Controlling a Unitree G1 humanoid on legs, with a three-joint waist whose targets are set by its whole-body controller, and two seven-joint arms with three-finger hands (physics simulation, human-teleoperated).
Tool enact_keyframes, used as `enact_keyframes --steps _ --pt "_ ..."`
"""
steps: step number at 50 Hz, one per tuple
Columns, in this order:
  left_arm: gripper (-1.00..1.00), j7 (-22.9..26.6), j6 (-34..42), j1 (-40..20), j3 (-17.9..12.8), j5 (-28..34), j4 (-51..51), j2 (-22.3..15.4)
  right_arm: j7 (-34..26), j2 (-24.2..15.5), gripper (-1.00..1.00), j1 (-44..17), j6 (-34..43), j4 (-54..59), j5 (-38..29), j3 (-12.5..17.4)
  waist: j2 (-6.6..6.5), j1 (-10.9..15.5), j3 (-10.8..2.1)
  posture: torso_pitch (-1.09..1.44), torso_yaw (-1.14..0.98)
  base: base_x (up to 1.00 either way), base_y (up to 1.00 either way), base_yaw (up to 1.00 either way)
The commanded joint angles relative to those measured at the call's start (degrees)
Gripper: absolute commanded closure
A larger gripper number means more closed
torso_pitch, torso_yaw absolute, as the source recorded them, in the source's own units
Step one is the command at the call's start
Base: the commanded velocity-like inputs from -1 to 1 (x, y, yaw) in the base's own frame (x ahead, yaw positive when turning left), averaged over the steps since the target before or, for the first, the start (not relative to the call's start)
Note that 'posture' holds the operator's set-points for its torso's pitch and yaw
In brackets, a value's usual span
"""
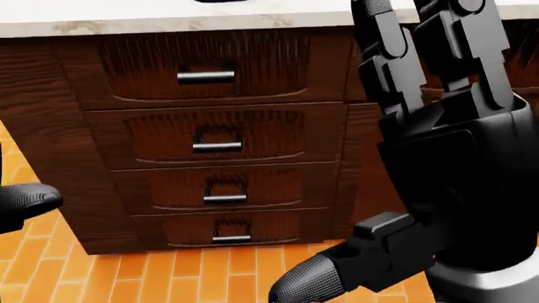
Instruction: Open the stand mixer head.
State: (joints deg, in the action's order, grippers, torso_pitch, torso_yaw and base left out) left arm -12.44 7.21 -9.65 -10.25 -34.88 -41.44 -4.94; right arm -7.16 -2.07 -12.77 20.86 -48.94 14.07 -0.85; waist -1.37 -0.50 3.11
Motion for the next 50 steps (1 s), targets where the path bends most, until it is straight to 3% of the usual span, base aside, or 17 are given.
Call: enact_keyframes --steps 1,12,13,15,21,23,28,31,32,33,36,39,40,42,44,46,50 --pt "-1.00 0.52 -1.24 -1.28 0.45 0.09 -2.08 -0.13 -0.24 0.05 -1.00 -0.90 -2.00 -1.76 0.16 0.65 0.72 -0.25 -0.91 0.00 0.00 0.00 0.23 0.00" --pt "-1.00 0.63 -1.56 -1.45 -0.02 -0.19 -1.68 -0.44 -3.56 0.79 -1.00 0.79 -2.02 -1.24 -2.56 -1.56 2.57 1.19 -2.68 0.00 0.00 0.08 0.02 0.00" --pt "-1.00 0.58 -1.54 -1.43 -0.08 -0.27 -1.70 -0.45 -3.46 0.82 -1.00 0.62 -1.73 -1.21 -2.46 -1.35 3.75 0.91 1.71 0.00 0.00 1.00 0.00 0.00" --pt "-1.00 0.57 -1.49 -1.41 -0.14 -0.34 -1.78 -0.53 -3.06 0.74 -1.00 0.58 -2.22 -0.84 -3.42 -1.34 3.38 1.30 3.21 0.00 0.00 1.00 0.00 0.00" --pt "-1.00 0.43 -1.36 -1.52 -0.22 -0.48 -1.92 -0.62 -3.44 1.22 -1.00 0.64 -1.91 -1.25 -2.62 -1.04 2.93 1.49 -2.82 0.00 0.00 0.11 0.00 0.00" --pt "-1.00 0.25 -1.21 -1.51 -0.12 -0.48 -2.19 -0.59 -3.05 0.78 -1.00 0.55 -1.89 -0.90 -3.52 -1.19 2.44 1.29 2.98 0.00 0.00 1.00 0.00 0.00" --pt "-1.00 0.37 -1.29 -1.39 -0.27 -0.49 -2.10 -0.59 -3.15 0.92 -1.00 0.89 -1.79 -0.91 -4.54 -1.72 3.22 0.70 -1.46 0.00 0.00 0.22 0.00 0.00" --pt "-1.00 0.38 -1.36 -1.33 -0.23 -0.43 -2.04 -0.56 -3.65 0.98 -1.00 0.94 -1.31 -1.69 -2.50 -1.38 0.34 -0.03 -1.83 0.00 0.00 0.33 0.00 0.00" --pt "-1.00 0.38 -1.36 -1.35 -0.23 -0.45 -2.01 -0.56 -3.60 0.90 -1.00 0.94 -1.41 -1.63 -2.67 -1.44 -1.56 -0.37 2.79 0.00 0.00 1.00 0.00 0.00" --pt "-1.00 0.39 -1.43 -1.50 -0.25 -0.44 -1.77 -0.56 -3.54 0.64 -1.00 0.98 -1.72 -1.07 -4.11 -1.91 -2.22 -0.39 3.43 0.00 0.00 1.00 0.00 0.00" --pt "-1.00 0.48 -1.57 -1.41 -0.15 -0.38 -1.65 -0.49 -3.72 0.88 -1.00 1.08 -2.09 -0.41 -5.33 -2.23 -3.06 -0.76 -2.16 0.00 0.00 0.13 0.00 0.00" --pt "-1.00 0.55 -1.73 -1.43 -0.27 -0.45 -1.41 -0.53 -4.23 1.21 -1.00 1.09 -1.71 -0.88 -4.06 -2.06 -4.30 -0.57 -0.85 0.00 0.00 0.00 0.00 0.00" --pt "-1.00 0.57 -1.77 -1.41 -0.30 -0.47 -1.43 -0.56 -4.35 1.37 -1.00 1.11 -1.82 -1.25 -3.12 -1.91 -3.35 -0.49 -2.61 0.00 0.00 0.32 0.00 0.00" --pt "-1.00 0.50 -1.74 -1.36 -0.49 -0.66 -1.47 -0.65 -4.11 0.93 -1.00 1.09 -1.83 -0.91 -4.63 -2.40 -1.61 0.47 2.25 0.00 0.00 1.00 0.00 0.00" --pt "-1.00 0.43 -1.67 -1.39 -0.53 -0.76 -1.60 -0.73 -3.96 1.12 -1.00 1.12 -1.85 -0.57 -5.73 -2.68 -0.95 0.11 2.57 0.00 0.00 0.37 0.00 0.00" --pt "-1.00 0.45 -1.68 -1.29 -0.45 -0.73 -1.68 -0.70 -4.16 1.19 -1.00 1.12 -1.64 -0.56 -6.16 -2.80 -1.15 0.08 -1.13 0.00 0.00 0.00 0.00 0.00" --pt "-1.00 0.51 -1.75 -1.23 -0.41 -0.66 -1.61 -0.65 -4.38 1.62 -1.00 1.17 -1.67 -1.15 -3.99 -2.16 2.52 0.79 -1.30 0.00 0.00 0.00 0.00 0.00"
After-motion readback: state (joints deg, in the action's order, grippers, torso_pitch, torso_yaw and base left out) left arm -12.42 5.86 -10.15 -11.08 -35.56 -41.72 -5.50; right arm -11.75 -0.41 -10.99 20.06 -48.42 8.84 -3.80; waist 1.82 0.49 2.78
